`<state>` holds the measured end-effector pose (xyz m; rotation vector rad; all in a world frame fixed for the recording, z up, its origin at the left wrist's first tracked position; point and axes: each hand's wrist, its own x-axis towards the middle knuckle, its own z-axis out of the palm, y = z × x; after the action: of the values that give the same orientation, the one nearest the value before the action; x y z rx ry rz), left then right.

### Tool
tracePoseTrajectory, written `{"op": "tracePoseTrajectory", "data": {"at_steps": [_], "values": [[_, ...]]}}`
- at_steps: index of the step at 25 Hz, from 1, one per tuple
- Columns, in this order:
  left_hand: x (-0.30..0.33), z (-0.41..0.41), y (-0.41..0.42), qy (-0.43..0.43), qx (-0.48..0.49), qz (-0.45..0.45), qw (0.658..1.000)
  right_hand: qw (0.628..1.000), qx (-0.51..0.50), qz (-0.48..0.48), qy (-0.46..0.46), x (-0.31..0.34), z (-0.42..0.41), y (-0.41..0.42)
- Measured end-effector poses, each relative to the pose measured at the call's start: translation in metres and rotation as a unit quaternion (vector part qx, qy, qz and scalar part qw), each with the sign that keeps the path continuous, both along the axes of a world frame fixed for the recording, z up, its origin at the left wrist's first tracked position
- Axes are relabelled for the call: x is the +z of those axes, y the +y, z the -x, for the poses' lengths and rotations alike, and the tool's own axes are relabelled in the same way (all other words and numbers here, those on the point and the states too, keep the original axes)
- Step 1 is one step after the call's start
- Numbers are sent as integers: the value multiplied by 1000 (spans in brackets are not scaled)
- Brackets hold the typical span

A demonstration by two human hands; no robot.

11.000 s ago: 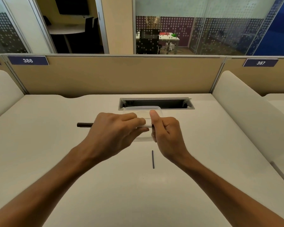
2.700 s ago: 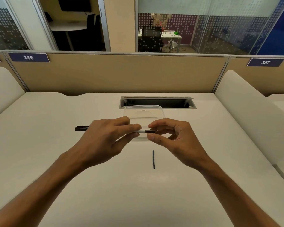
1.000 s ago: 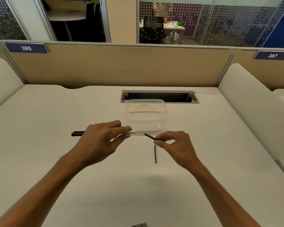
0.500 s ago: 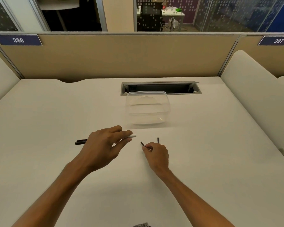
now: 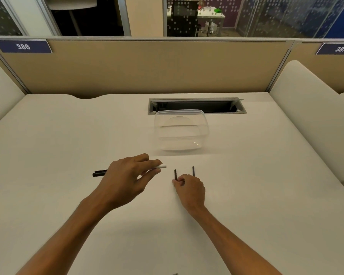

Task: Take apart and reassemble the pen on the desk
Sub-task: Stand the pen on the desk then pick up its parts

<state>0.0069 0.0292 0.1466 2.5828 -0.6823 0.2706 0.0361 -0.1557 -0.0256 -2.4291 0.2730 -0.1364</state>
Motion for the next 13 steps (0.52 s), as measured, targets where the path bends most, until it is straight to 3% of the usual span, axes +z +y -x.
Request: {"op": "tracePoseTrajectory", "data": {"at_steps": [5,8,13], "values": [[0,-5,0,2,2,1,1000,1000,18,10,-13,-1,-1,-2],[0,-8,2,4,7,4,1000,997,29,4,-76,17,2,-3],[-1,-9,4,20,10,-9,1000,959,95,-199,-175,87,14,-9]]}}
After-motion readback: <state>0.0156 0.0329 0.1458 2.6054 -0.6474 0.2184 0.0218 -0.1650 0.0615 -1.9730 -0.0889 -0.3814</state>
